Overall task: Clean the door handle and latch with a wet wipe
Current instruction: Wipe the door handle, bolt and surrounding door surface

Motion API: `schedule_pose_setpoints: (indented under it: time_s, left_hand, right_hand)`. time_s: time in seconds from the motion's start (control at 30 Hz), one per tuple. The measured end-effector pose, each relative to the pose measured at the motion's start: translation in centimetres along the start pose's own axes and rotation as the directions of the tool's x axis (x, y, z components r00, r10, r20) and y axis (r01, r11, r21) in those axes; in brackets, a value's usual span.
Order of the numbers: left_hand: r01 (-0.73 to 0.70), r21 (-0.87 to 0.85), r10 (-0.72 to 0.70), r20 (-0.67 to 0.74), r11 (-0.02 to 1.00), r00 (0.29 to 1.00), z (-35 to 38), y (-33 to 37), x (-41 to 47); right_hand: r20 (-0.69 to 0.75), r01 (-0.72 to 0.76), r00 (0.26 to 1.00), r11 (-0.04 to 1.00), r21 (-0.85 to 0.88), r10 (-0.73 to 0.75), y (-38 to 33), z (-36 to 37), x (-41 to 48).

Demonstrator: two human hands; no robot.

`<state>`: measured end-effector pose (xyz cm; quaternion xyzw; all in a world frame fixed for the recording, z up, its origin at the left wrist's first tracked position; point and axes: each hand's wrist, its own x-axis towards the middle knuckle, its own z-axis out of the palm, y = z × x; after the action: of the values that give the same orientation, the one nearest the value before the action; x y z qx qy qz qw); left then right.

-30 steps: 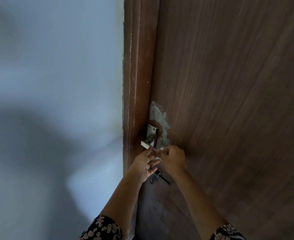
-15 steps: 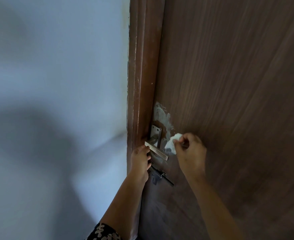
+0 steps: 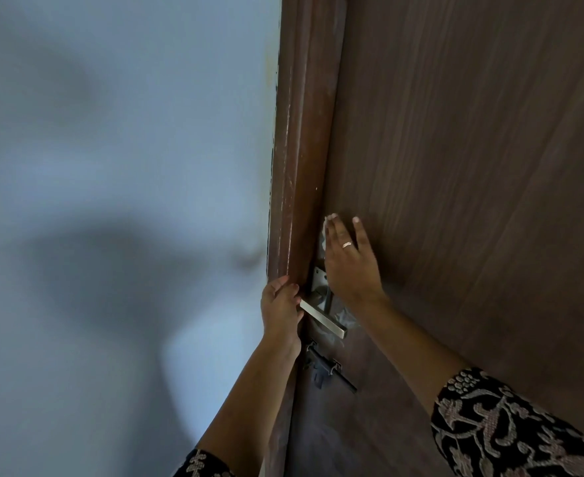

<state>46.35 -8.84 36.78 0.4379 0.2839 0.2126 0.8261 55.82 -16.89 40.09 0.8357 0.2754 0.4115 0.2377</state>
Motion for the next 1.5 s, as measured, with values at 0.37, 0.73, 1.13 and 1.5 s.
schedule_pose_setpoints:
  time_s: [0.37,0.73,1.13,1.5]
  left_hand:
    - [-0.003,0.012,0.003,-0.018,1.0,1.0,-0.1,0.4,-0.2]
    - [-0.04,-0.016,0.039,-0.051,0.999,0.998,-2.9,0.6,0.2]
    - [-0.044,0.059,0.047,-0.042,0.997,0.998,-3.7,0.3,-0.4]
    - [-0.035,0.067,0.04,-0.064,0.997,0.997,-5.3,-0.3,-0.6]
  right_hand:
    - [0.131,0.259,0.964,0.928,-0.268,-0.231,-1.5,1.9,0.6]
    - [0.094,0.181,0.981,0.973,-0.143,-0.169,-0.4,1.6,-0.5]
    - [0.199,0.517,0.855,0.748,-0.416,-0.48,0.4,2.6,-0.1]
    - [0.0,0.431,0.901,0.898,-0.084,-0.433,2.8,1.9,-0.5]
